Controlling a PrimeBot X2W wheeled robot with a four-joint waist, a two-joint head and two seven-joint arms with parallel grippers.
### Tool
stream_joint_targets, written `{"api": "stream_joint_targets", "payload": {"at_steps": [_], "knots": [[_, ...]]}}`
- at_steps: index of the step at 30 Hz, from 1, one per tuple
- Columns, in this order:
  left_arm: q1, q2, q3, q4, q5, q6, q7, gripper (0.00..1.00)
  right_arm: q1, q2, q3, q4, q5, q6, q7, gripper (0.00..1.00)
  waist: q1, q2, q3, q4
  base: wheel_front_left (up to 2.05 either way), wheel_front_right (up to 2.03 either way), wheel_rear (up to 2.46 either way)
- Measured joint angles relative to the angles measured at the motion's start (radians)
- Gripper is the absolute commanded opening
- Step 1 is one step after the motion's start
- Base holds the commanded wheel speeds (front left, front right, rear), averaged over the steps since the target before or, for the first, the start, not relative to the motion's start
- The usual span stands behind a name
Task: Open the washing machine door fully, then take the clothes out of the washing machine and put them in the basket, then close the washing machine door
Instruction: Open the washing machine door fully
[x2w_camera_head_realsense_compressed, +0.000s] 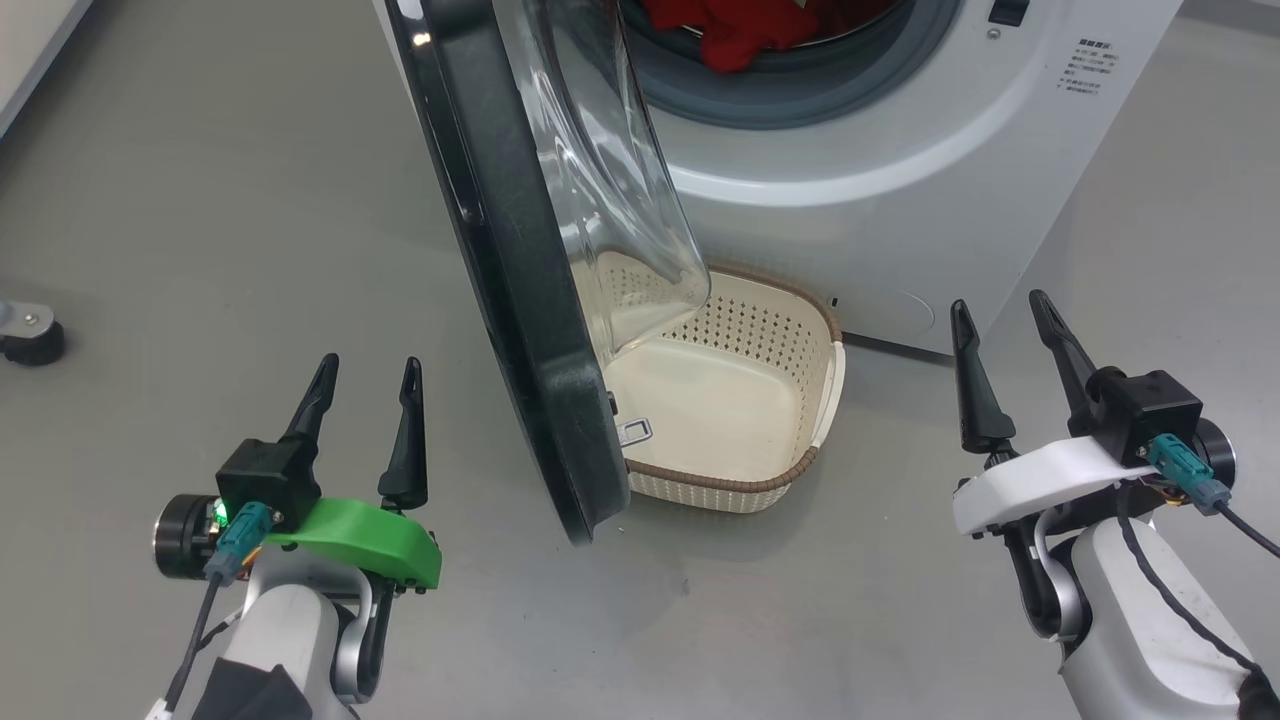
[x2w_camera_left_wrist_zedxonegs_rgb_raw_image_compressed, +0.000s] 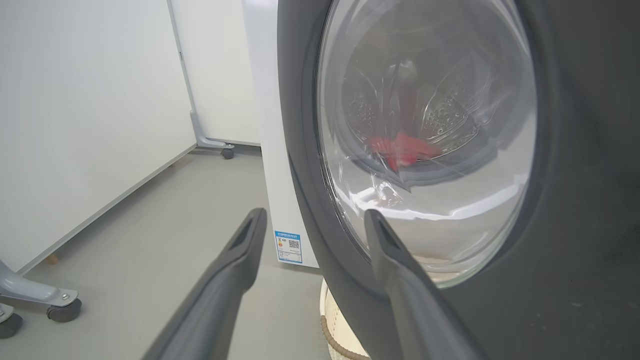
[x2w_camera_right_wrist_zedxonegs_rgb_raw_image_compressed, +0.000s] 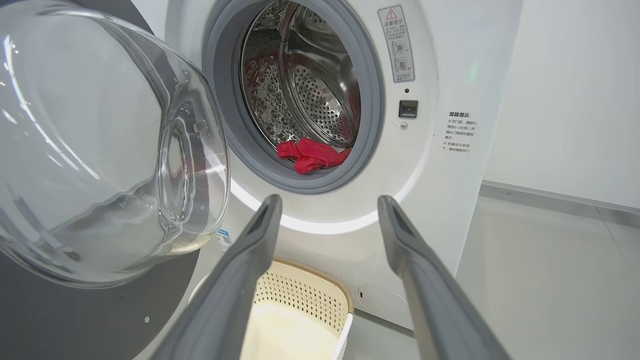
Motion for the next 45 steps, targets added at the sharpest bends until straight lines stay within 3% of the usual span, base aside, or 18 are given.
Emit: {"api": "stream_joint_targets", "payload": {"at_steps": [11,25,26,27,28,29,37,45], "knots": [[0.001,0.0,-0.003,0.005,0.0,0.0,0.0,1.0,0.012,0.02,-0.023,0.002,-0.029,0.002,0.0,1.0,0.0,0.0,-0.006,-0.002,0.0,0.0,0.0],[0.006,0.0,-0.005,0.009,-0.001,0.0,0.0,1.0,0.035,0.049,-0.041,0.013,-0.042,0.041,0.0,1.0,0.0,0.0,-0.017,0.004,0.0,0.0,0.0],[0.006,0.0,-0.005,0.009,-0.001,0.0,0.0,0.96,0.035,0.049,-0.042,0.014,-0.045,0.046,0.0,1.0,0.0,0.0,-0.017,0.005,0.0,0.0,0.0],[0.006,0.0,-0.004,0.008,-0.001,0.001,0.0,0.4,0.035,0.051,-0.044,0.014,-0.049,0.046,0.0,1.0,0.0,0.0,-0.017,0.006,0.0,0.0,0.0],[0.006,0.0,-0.002,0.001,-0.001,0.003,0.0,0.16,0.036,0.052,-0.044,0.015,-0.052,0.048,0.0,1.0,0.0,0.0,-0.017,0.006,0.0,0.0,0.0],[0.006,0.0,0.001,-0.01,-0.001,0.005,0.0,0.0,0.036,0.052,-0.045,0.015,-0.055,0.054,0.0,1.0,0.0,0.0,-0.017,0.007,0.0,0.0,0.0],[0.005,-0.001,0.024,-0.072,0.0,0.009,0.0,0.0,0.043,0.058,-0.067,0.016,-0.07,0.063,0.0,1.0,0.0,0.0,-0.019,0.018,0.0,0.0,0.0],[-0.052,-0.002,0.062,-0.289,0.026,0.015,-0.001,0.0,0.048,0.066,-0.087,0.024,-0.083,0.072,0.0,1.0,0.0,0.0,-0.026,0.027,0.0,0.0,0.0]]}}
